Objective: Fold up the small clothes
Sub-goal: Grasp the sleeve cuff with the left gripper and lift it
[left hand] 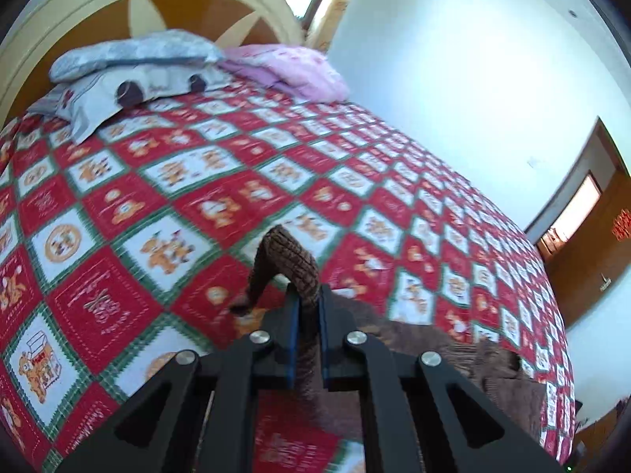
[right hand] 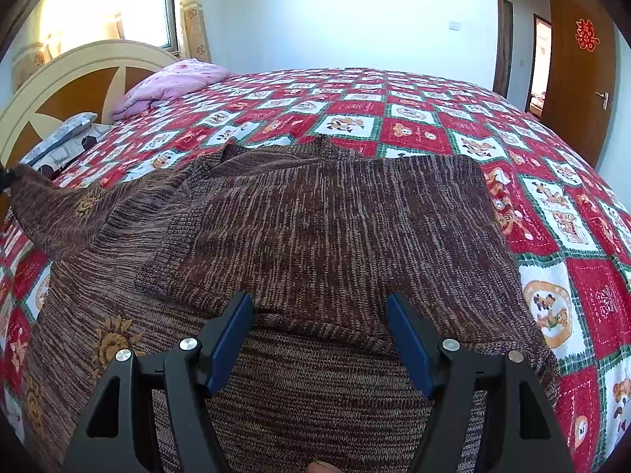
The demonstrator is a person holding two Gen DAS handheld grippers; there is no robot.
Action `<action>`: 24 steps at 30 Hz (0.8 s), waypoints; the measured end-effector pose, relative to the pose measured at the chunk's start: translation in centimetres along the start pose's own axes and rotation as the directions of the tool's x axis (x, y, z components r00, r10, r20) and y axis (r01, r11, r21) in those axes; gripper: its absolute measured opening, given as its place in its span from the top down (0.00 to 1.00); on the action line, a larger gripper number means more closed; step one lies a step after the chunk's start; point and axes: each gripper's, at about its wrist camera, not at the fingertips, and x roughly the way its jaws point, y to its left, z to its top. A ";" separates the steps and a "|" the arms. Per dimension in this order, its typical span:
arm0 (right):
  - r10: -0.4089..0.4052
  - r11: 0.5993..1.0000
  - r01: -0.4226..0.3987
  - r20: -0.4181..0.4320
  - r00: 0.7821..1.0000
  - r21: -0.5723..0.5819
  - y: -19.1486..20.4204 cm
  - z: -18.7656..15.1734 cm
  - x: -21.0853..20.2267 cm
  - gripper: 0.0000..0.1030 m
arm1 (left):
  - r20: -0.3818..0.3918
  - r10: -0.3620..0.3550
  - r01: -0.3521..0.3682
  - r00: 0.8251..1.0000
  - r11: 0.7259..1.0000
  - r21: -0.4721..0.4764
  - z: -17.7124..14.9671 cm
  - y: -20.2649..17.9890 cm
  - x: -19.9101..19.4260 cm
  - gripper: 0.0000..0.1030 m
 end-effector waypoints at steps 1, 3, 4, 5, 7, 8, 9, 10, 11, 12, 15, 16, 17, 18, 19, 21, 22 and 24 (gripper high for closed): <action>0.003 1.000 -0.003 0.001 1.000 0.003 -0.1 0.0 0.0 0.31 | 0.001 -0.013 0.013 1.000 1.000 0.005 0.0 -0.5 -0.2 0.91; 0.010 1.000 -0.010 0.005 1.000 0.010 -0.2 -0.1 0.0 0.31 | 0.001 -0.035 0.035 0.999 0.999 0.016 0.0 -1.8 -0.6 0.91; 0.014 1.000 -0.014 0.006 1.000 0.014 -0.3 -0.1 0.0 0.31 | 0.001 -0.043 0.043 0.999 0.999 0.021 0.0 -2.5 -0.7 0.91; 0.019 1.000 -0.019 0.008 1.000 0.019 -0.4 -0.2 -0.1 0.31 | -0.004 -0.051 0.051 0.999 0.998 0.021 -0.1 -3.0 -0.8 0.91; 0.032 0.999 -0.032 0.012 0.999 0.031 -0.6 -0.2 -0.1 0.31 | -0.006 -0.072 0.073 0.997 0.997 0.026 -0.1 -4.3 -1.1 0.91; 0.039 0.999 -0.039 0.014 0.999 0.037 -0.8 -0.2 -0.1 0.31 | -0.007 -0.081 0.081 0.997 0.996 0.029 -0.2 -4.9 -1.2 0.91; 0.045 0.998 -0.046 0.016 0.999 0.044 -0.9 -0.2 -0.2 0.31 | -0.008 -0.099 0.099 0.995 0.995 0.033 -0.2 -5.8 -1.3 0.91; 0.049 0.998 -0.050 0.017 0.999 0.048 -0.9 -0.2 -0.2 0.31 | -0.011 -0.113 0.113 0.994 0.993 0.035 -0.2 -6.6 -1.4 0.91; 0.053 0.997 -0.054 0.019 0.998 0.052 -1.0 -0.2 -0.2 0.31 | -0.014 -0.124 0.125 0.992 0.992 0.036 -0.2 -7.2 -1.4 0.91; 0.058 0.997 -0.059 0.021 0.998 0.057 -1.1 -0.2 -0.2 0.31 | -0.021 -0.141 0.141 0.990 0.989 0.039 -0.4 -8.1 -1.4 0.91; 0.086 0.992 -0.088 0.024 0.996 0.085 -1.6 -0.1 -0.4 0.31 | -0.037 -0.167 0.168 0.985 0.985 0.043 -1.0 -10.3 -1.3 0.91; 0.102 0.989 -0.103 0.015 0.995 0.101 -1.9 0.1 -0.4 0.31 | -0.046 -0.177 0.179 0.983 0.982 0.051 -1.4 -11.4 -1.2 0.91; 0.119 0.984 -0.117 -0.007 0.993 0.134 -2.5 0.4 -0.5 0.31 | -0.052 -0.182 0.185 0.982 0.981 0.057 -1.8 -12.1 -1.2 0.91; 0.109 0.983 -0.104 -0.021 0.994 0.150 -2.8 0.5 -0.7 0.31 | -0.061 -0.193 0.196 0.979 0.979 0.061 -2.2 -13.0 -1.1 0.91; 0.090 0.983 -0.084 -0.032 0.995 0.161 -3.1 0.6 -1.2 0.30 | -0.071 -0.205 0.210 0.976 0.976 0.063 -2.7 -13.7 -1.0 0.91; 0.073 0.979 -0.066 -0.030 0.997 0.191 -4.1 0.7 -2.7 0.30 | -0.084 -0.222 0.229 0.971 0.970 0.078 -3.7 -15.5 -0.8 0.91; 0.085 0.975 -0.079 -0.018 0.996 0.207 -4.6 0.4 -3.6 0.30 | -0.087 -0.227 0.234 0.970 0.968 0.087 -4.1 -16.1 -0.7 0.91; 0.093 0.972 -0.090 -0.004 0.996 0.216 -5.3 -0.3 -4.6 0.27 | -0.100 -0.234 0.244 0.967 0.965 0.101 -5.2 -17.7 -0.3 0.91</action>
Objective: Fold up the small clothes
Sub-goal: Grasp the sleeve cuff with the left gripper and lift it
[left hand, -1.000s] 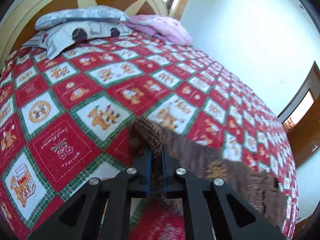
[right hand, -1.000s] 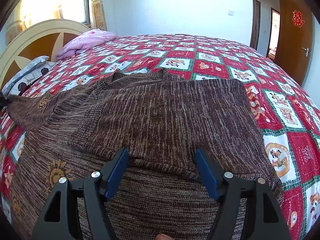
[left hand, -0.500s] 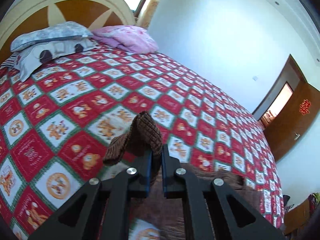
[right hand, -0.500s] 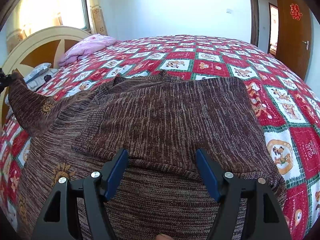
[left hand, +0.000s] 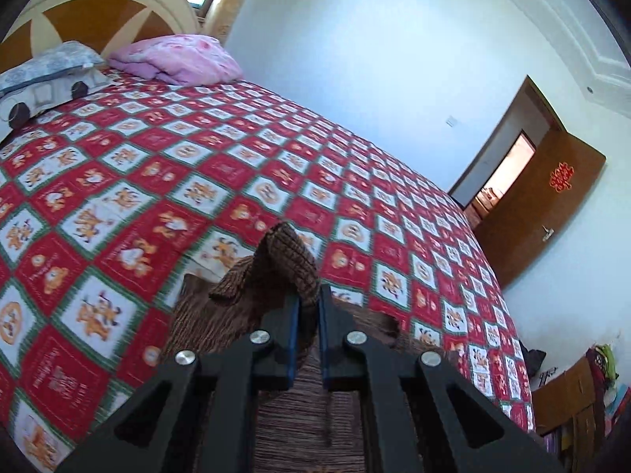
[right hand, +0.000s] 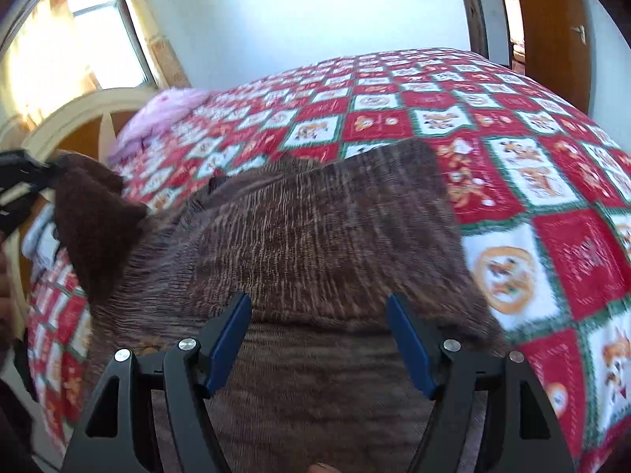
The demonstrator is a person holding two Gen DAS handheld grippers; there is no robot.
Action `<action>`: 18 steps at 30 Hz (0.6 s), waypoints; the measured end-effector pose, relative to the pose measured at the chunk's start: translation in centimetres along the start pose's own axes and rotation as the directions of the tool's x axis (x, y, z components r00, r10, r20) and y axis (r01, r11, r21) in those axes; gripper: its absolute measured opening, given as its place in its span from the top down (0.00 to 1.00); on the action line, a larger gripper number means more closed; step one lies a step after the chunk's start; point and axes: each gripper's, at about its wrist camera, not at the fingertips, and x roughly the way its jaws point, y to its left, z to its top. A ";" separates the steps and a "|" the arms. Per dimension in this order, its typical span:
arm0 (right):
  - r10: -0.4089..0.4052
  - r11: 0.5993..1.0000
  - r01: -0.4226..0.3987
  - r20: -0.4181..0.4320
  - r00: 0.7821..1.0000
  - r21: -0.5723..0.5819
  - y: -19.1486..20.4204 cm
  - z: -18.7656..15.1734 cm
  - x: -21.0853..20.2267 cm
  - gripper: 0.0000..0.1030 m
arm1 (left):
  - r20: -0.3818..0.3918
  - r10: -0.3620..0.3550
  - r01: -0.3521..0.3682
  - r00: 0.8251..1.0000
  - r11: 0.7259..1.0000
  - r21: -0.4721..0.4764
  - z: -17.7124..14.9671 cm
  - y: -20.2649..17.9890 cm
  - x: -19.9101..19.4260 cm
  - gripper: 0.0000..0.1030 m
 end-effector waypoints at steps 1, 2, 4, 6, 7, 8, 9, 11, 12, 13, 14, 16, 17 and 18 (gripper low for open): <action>-0.005 1.000 0.005 0.010 1.000 0.005 -0.5 -0.6 -0.5 0.26 | -0.007 -0.001 0.001 1.000 1.000 0.005 -0.4 -0.7 0.4 0.91; -0.013 1.000 0.013 0.019 1.000 0.009 -0.9 -1.1 -0.7 0.26 | -0.010 0.007 -0.007 1.000 1.000 0.018 -1.1 -1.5 1.0 0.91; -0.038 0.999 0.037 0.041 0.998 0.020 -1.7 -1.9 -0.9 0.26 | -0.010 0.025 -0.025 1.000 0.999 0.049 -2.5 -3.3 2.0 0.91; -0.056 0.996 0.053 0.042 0.998 0.077 -2.9 -2.8 -0.5 0.26 | -0.029 0.032 -0.030 0.999 0.996 0.084 -4.5 -5.3 3.5 0.91; -0.040 0.994 0.036 0.037 0.999 0.104 -3.3 -2.8 -0.3 0.26 | -0.042 0.029 -0.025 0.999 0.994 0.104 -5.6 -6.3 4.3 0.91; -0.035 0.994 0.030 0.046 0.998 0.109 -3.5 -2.6 -0.5 0.26 | -0.054 0.029 -0.022 0.998 0.990 0.137 -6.7 -7.3 5.0 0.91; -0.036 0.994 0.029 0.063 0.997 0.107 -3.5 -2.5 -0.8 0.26 | -0.077 0.044 -0.029 0.996 0.983 0.183 -8.0 -8.2 5.8 0.89; -0.040 0.993 0.032 0.070 0.997 0.113 -3.8 -2.5 -0.8 0.26 | -0.142 0.096 -0.056 0.985 0.962 0.266 -10.2 -9.6 7.2 0.81; -0.032 0.992 0.024 0.060 0.998 0.122 -4.0 -2.5 -0.6 0.26 | -0.174 0.092 -0.037 0.980 0.953 0.299 -11.2 -9.9 7.4 0.70; -0.028 0.992 0.021 0.055 0.998 0.127 -4.1 -2.5 -0.5 0.26 | -0.182 0.080 -0.016 0.980 0.944 0.329 -12.0 -10.0 7.0 0.62; -0.024 0.991 0.016 0.057 0.998 0.130 -4.1 -2.4 -0.5 0.26 | -0.167 0.082 -0.016 0.983 0.933 0.360 -12.5 -9.9 6.3 0.60; -0.027 0.992 0.019 0.061 0.998 0.125 -4.1 -2.5 -0.5 0.26 | -0.104 0.087 -0.037 0.991 0.912 0.407 -12.7 -9.1 4.4 0.46; -0.030 0.992 0.022 0.060 0.998 0.122 -4.0 -2.5 -0.4 0.26 | -0.069 0.088 -0.051 0.994 0.907 0.419 -12.3 -8.3 3.4 0.40; -0.032 0.993 0.025 0.060 0.998 0.118 -3.9 -2.4 -0.4 0.26 | -0.038 0.095 -0.070 0.995 0.903 0.423 -12.1 -7.7 2.8 0.26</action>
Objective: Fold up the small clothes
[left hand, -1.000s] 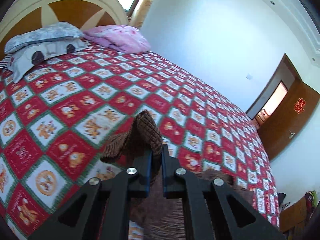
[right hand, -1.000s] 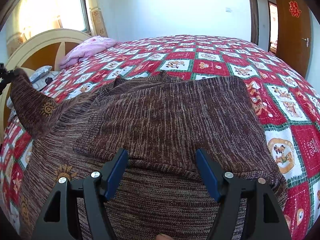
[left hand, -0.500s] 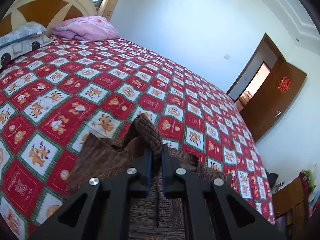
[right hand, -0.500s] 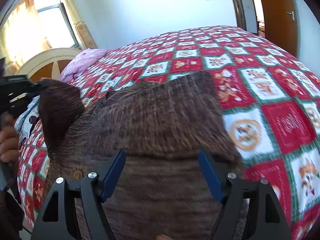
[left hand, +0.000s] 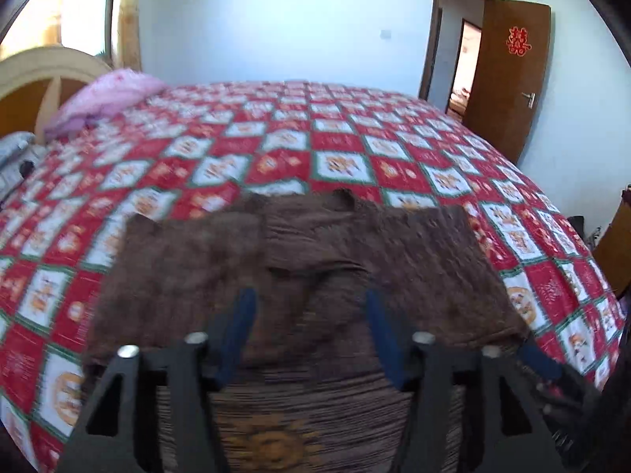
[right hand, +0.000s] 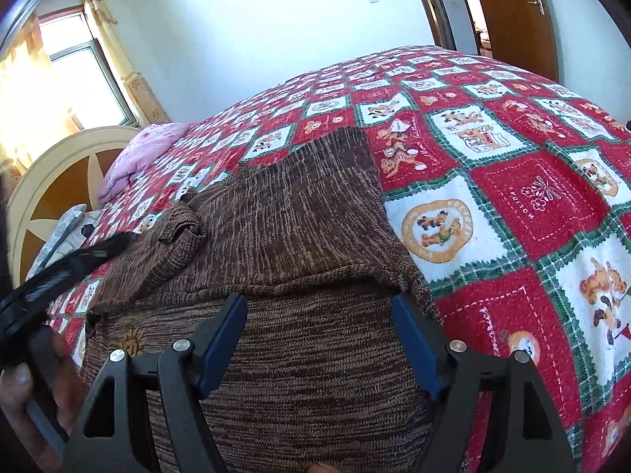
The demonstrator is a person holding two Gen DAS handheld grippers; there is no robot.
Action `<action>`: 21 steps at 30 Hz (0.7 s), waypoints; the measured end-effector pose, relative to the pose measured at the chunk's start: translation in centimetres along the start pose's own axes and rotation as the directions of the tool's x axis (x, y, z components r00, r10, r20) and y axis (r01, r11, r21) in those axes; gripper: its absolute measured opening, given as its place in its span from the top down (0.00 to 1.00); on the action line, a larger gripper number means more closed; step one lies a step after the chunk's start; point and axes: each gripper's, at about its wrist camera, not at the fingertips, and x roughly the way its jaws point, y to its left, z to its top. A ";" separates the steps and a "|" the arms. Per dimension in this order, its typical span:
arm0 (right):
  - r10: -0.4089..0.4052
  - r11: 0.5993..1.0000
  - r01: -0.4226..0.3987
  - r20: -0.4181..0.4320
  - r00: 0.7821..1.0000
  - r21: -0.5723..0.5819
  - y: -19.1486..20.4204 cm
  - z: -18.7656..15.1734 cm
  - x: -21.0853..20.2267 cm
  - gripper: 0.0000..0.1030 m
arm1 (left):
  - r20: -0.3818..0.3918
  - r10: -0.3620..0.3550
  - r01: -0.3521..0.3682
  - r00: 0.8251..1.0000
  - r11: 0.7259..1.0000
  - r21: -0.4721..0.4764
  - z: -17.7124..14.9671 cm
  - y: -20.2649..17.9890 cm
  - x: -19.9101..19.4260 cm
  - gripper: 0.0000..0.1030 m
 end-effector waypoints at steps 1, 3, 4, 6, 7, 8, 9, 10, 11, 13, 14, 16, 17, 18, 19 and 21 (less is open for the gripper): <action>-0.001 1.000 0.001 0.001 1.000 -0.002 0.0 -0.1 0.0 0.26 | 0.051 0.060 -0.060 0.997 0.998 0.003 0.0 1.9 -1.0 0.18; -0.004 1.000 0.004 0.001 1.000 -0.007 0.1 -0.2 0.0 0.25 | 0.084 0.179 -0.180 0.980 0.984 0.008 0.2 4.6 -1.0 0.13; -0.008 1.000 0.008 0.002 1.000 -0.012 0.2 -0.3 0.0 0.25 | 0.074 0.297 -0.300 0.952 0.954 0.029 0.3 6.7 -0.4 0.13; -0.024 0.999 0.024 0.000 1.000 -0.042 0.9 -0.2 -0.1 0.25 | 0.017 0.408 -0.408 0.913 0.910 0.069 0.2 9.2 1.6 0.13; -0.031 0.997 0.031 -0.004 1.000 -0.065 1.4 -0.2 -0.1 0.25 | -0.033 0.453 -0.449 0.891 0.889 0.087 -0.1 10.9 2.8 0.14; -0.033 0.993 0.031 -0.011 0.999 -0.111 2.7 -0.1 -0.2 0.25 | -0.077 0.471 -0.465 0.879 0.881 0.084 -0.5 12.4 3.6 0.14; -0.025 0.990 0.023 -0.011 1.000 -0.143 3.7 0.1 -0.4 0.25 | -0.100 0.470 -0.464 0.877 0.883 0.077 -0.9 13.2 3.9 0.14; -0.009 0.982 0.008 -0.006 1.000 -0.189 5.3 0.4 -0.6 0.25 | -0.138 0.455 -0.449 0.880 0.890 0.072 -1.5 14.1 4.6 0.13; -0.002 0.977 0.001 -0.006 1.000 -0.214 6.2 0.7 -0.7 0.25 | -0.149 0.433 -0.430 0.889 0.901 0.056 -1.9 14.6 4.7 0.13; 0.011 0.960 -0.015 -0.014 1.000 -0.280 9.2 1.8 -0.4 0.25 | -0.129 0.419 -0.417 0.899 0.908 0.039 -2.0 14.7 4.3 0.13; 0.013 0.952 -0.017 -0.016 1.000 -0.307 10.8 2.3 0.0 0.25 | -0.127 0.417 -0.414 0.900 0.909 0.047 -2.0 14.5 4.4 0.13; 0.003 0.928 -0.016 -0.035 0.999 -0.372 14.2 3.3 2.1 0.25 | -0.114 0.414 -0.412 0.903 0.910 0.039 -2.4 14.5 4.4 0.12; -0.004 0.924 -0.010 -0.036 0.999 -0.381 15.0 3.5 2.9 0.25 | -0.102 0.414 -0.414 0.904 0.910 0.028 -2.7 14.6 4.3 0.11; -0.020 0.916 0.004 -0.036 0.999 -0.401 16.3 3.8 4.3 0.25 | -0.090 0.411 -0.411 0.907 0.911 0.017 -3.0 14.6 4.0 0.10; -0.045 0.902 0.020 -0.047 0.998 -0.431 17.4 3.9 6.0 0.25 | -0.081 0.402 -0.403 0.912 0.915 0.005 -3.2 14.7 3.8 0.10; -0.084 0.891 0.038 -0.081 0.993 -0.453 18.6 3.9 8.8 0.25 | -0.073 0.394 -0.396 0.916 0.918 -0.016 -3.3 15.2 3.7 0.06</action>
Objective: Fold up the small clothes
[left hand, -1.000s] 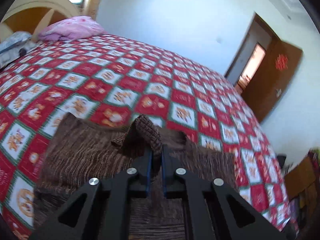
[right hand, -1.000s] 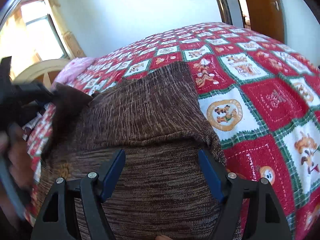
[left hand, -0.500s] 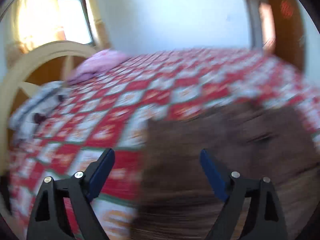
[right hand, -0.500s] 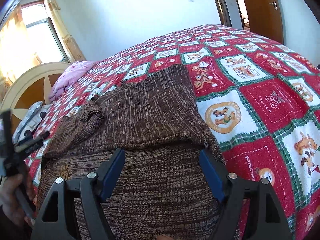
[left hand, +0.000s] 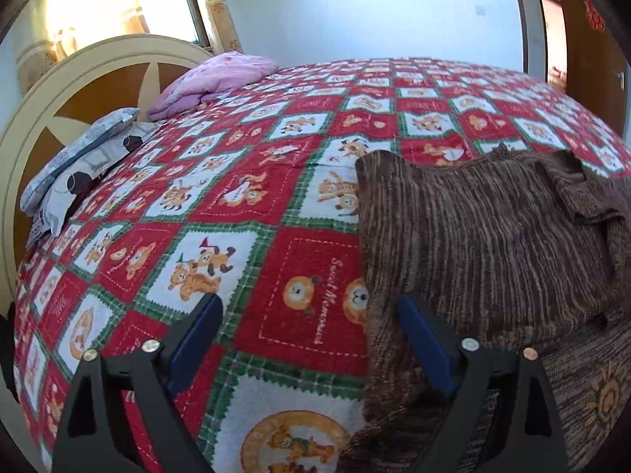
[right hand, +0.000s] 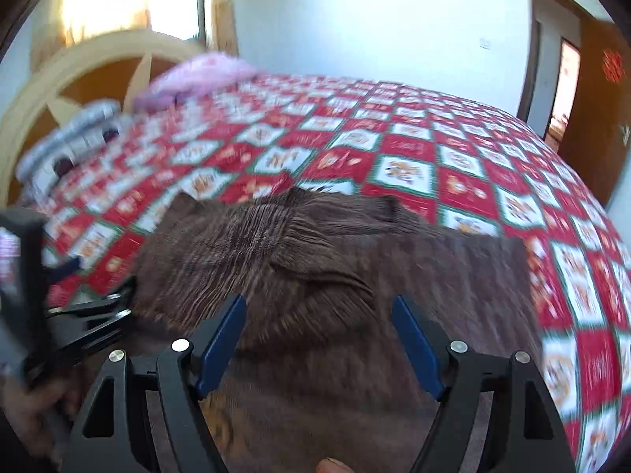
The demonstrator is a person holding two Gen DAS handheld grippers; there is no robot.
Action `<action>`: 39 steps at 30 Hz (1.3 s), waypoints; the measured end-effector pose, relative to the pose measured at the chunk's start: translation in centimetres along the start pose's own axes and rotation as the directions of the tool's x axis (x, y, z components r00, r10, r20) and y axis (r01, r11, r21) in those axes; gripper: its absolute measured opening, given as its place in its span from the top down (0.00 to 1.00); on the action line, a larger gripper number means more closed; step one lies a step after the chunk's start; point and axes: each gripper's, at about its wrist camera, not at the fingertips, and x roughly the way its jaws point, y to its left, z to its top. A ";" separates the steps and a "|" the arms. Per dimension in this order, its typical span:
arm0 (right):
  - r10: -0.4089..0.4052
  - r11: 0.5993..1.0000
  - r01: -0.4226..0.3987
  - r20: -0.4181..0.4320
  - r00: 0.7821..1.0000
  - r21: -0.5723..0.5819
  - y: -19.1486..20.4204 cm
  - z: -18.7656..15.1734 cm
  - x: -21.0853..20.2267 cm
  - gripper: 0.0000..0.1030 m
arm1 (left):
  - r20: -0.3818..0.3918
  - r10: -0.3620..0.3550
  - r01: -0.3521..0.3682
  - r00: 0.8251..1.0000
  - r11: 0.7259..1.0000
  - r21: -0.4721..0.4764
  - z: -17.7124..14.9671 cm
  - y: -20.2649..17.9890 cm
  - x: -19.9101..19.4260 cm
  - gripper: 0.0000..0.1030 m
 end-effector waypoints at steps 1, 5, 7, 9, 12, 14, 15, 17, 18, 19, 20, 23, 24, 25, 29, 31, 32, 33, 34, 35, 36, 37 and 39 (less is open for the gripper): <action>-0.012 1.000 0.012 -0.029 1.000 -0.014 0.4 0.2 1.2 0.25 | 0.001 -0.009 0.009 1.000 1.000 -0.014 -0.1 0.2 0.1 0.06; -0.178 0.980 0.181 -0.042 0.983 0.078 -3.9 2.0 3.5 0.25 | -0.003 -0.034 0.034 0.999 0.999 -0.042 -0.1 0.6 0.8 0.03; -0.268 0.941 0.274 -0.061 0.962 0.196 -8.0 2.7 3.2 0.25 | -0.004 -0.052 0.052 0.999 0.997 -0.053 -0.1 0.7 0.9 0.03; -0.306 0.903 0.315 -0.076 0.949 0.294 -11.9 2.7 2.0 0.25 | -0.003 -0.066 0.066 0.998 0.996 -0.064 -0.2 0.9 1.0 0.03; -0.229 0.927 0.228 -0.033 0.973 0.296 -13.6 1.8 -0.5 0.25 | 0.000 -0.087 0.087 0.996 0.993 -0.082 -0.3 1.2 1.1 0.03; -0.118 0.951 0.113 0.000 0.993 0.287 -12.9 0.9 -1.9 0.25 | 0.006 -0.096 0.096 0.995 0.991 -0.089 -0.3 1.4 1.1 0.03; -0.036 0.956 0.031 0.011 0.999 0.290 -12.2 0.4 -2.4 0.26 | 0.008 -0.100 0.100 0.995 0.991 -0.093 -0.4 1.4 1.0 0.02; 0.082 0.952 -0.082 0.012 0.997 0.296 -11.1 -0.4 -2.5 0.34 | 0.011 -0.107 0.107 0.994 0.989 -0.097 -0.4 1.5 1.0 0.02; 0.132 0.946 -0.126 0.001 0.991 0.299 -10.3 -0.6 -2.2 0.40 | 0.013 -0.109 0.110 0.994 0.989 -0.099 -0.4 1.6 1.0 0.02; 0.170 0.941 -0.159 -0.010 0.985 0.299 -9.4 -0.8 -1.8 0.44 | 0.015 -0.111 0.112 0.994 0.989 -0.100 -0.4 1.6 1.0 0.01; 0.180 0.941 -0.169 -0.009 0.984 0.294 -8.8 -0.8 -1.3 0.44 | 0.016 -0.113 0.114 0.993 0.988 -0.102 -0.4 1.6 1.0 0.01; 0.195 0.949 -0.190 0.005 0.981 0.250 -7.0 -0.5 -0.2 0.44 | 0.016 -0.114 0.115 0.993 0.988 -0.102 -0.4 1.6 0.9 0.00; 0.212 0.949 -0.203 -0.009 0.977 0.241 -6.5 -0.5 0.4 0.44 | 0.018 -0.111 0.112 0.994 0.988 -0.102 -0.4 1.7 0.9 0.00; 0.223 0.951 -0.211 -0.029 0.974 0.225 -6.0 -0.6 0.9 0.44 | 0.020 -0.107 0.108 0.994 0.989 -0.098 -0.4 1.6 0.9 0.00; 0.124 0.990 -0.118 -0.084 0.989 0.075 -4.0 -2.2 0.8 0.71 | 0.017 -0.111 0.112 0.994 0.988 -0.102 -0.4 1.6 1.0 0.00; 0.110 0.994 -0.109 -0.094 0.989 0.015 -3.7 -3.6 -0.4 0.80 | 0.019 -0.115 0.116 0.993 0.988 -0.107 -0.4 1.7 0.9 0.00; 0.085 0.996 -0.087 -0.102 0.991 -0.014 -3.8 -4.3 -0.9 0.80 | 0.020 -0.116 0.118 0.993 0.987 -0.109 -0.4 1.7 0.9 0.00; 0.064 0.997 -0.067 -0.104 0.993 -0.035 -4.0 -4.8 -1.3 0.82 | 0.022 -0.118 0.120 0.993 0.987 -0.111 -0.4 1.8 0.9 0.00; 0.051 0.997 -0.056 -0.096 0.994 -0.051 -4.2 -5.2 -1.7 0.82 | 0.024 -0.121 0.123 0.992 0.986 -0.113 -0.5 1.8 0.9 0.00; 0.059 0.997 -0.064 -0.087 0.994 -0.052 -4.5 -5.5 -2.3 0.82 | 0.025 -0.123 0.125 0.992 0.985 -0.115 -0.5 1.8 0.9 0.00; 0.077 0.996 -0.080 -0.088 0.993 -0.034 -4.9 -5.5 -2.7 0.82 | 0.027 -0.125 0.127 0.992 0.985 -0.116 -0.5 1.8 0.9 0.00; 0.102 0.995 -0.103 -0.082 0.991 -0.007 -5.3 -5.4 -3.0 0.82 | 0.028 -0.127 0.130 0.991 0.985 -0.118 -0.5 1.9 0.9 0.00; 0.151 0.987 -0.148 -0.044 0.988 0.064 -5.9 -4.6 -3.6 0.74 | 0.030 -0.132 0.135 0.991 0.983 -0.121 -0.5 1.9 0.9 0.00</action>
